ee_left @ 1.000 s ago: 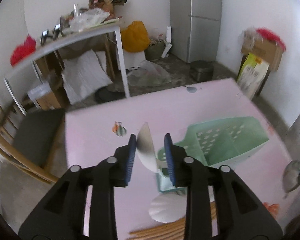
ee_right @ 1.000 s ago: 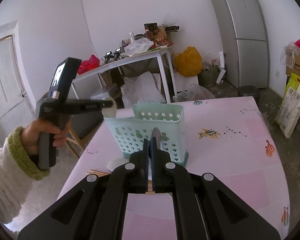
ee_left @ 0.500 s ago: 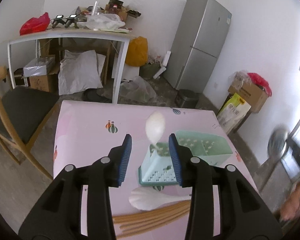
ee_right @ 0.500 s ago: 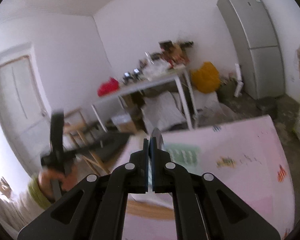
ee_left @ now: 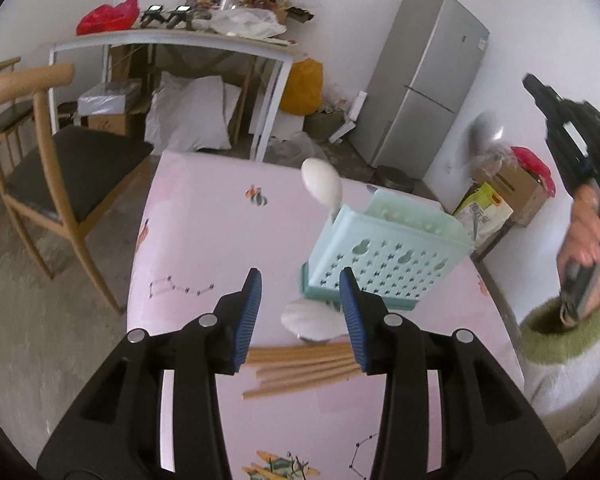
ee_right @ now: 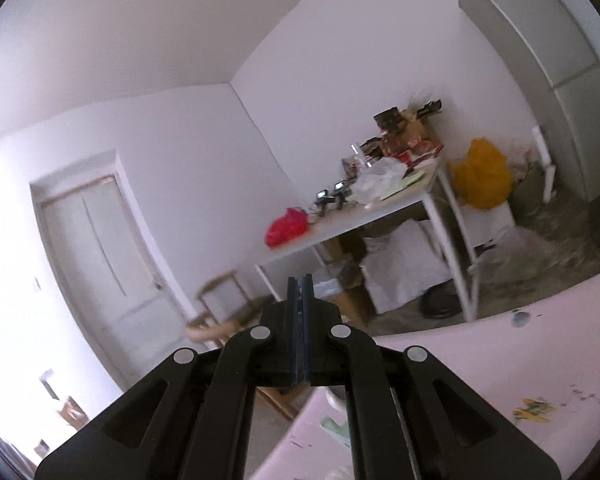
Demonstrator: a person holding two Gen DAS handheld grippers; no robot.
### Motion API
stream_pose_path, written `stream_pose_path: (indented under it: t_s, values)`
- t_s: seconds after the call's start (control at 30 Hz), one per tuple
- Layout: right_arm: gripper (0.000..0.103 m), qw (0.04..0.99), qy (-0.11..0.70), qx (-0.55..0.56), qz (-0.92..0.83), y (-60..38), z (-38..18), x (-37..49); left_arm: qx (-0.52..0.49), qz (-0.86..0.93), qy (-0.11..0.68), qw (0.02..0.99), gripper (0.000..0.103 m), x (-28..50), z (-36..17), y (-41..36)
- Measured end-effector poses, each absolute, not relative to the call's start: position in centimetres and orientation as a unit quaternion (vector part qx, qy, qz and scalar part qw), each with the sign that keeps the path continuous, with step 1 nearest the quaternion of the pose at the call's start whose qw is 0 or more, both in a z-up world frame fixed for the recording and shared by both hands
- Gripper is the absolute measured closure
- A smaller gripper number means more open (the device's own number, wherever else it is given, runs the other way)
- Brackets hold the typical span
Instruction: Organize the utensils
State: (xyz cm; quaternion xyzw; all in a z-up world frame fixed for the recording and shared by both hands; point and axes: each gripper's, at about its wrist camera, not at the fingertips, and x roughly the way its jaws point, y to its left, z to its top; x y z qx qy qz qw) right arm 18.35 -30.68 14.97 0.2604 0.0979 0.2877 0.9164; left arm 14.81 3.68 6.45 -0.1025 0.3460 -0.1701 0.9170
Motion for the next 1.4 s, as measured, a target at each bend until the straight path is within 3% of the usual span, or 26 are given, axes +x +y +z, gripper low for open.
stream_pose_path:
  t_s: [0.57,0.9,0.97,1.03,1.1,1.4]
  values:
    - [0.101,0.915,0.168,0.279,0.239,-32.4,9.7,16.3,-0.112,-0.169,0.368,0.908,0.065,15.2,4.8,3.3]
    - [0.099,0.919,0.225,0.223,0.237,-29.6,8.8,15.3,-0.109,-0.157,0.373,0.908,0.065,14.7,4.3,3.4]
    - [0.096,0.92,0.239,0.203,0.237,-28.4,8.4,14.9,-0.102,-0.152,0.372,0.91,0.065,14.5,4.2,3.4]
    - [0.078,0.921,0.253,0.183,0.234,-27.1,7.9,14.5,-0.093,-0.147,0.373,0.912,0.065,14.3,4.0,3.3]
    - [0.068,0.922,0.262,0.164,0.231,-25.9,7.3,13.9,-0.088,-0.144,0.374,0.912,0.065,14.2,3.8,3.4]
    - [0.058,0.91,0.34,0.139,0.193,-23.7,2.6,10.8,-0.08,-0.139,0.39,0.907,0.065,14.2,2.1,3.3]
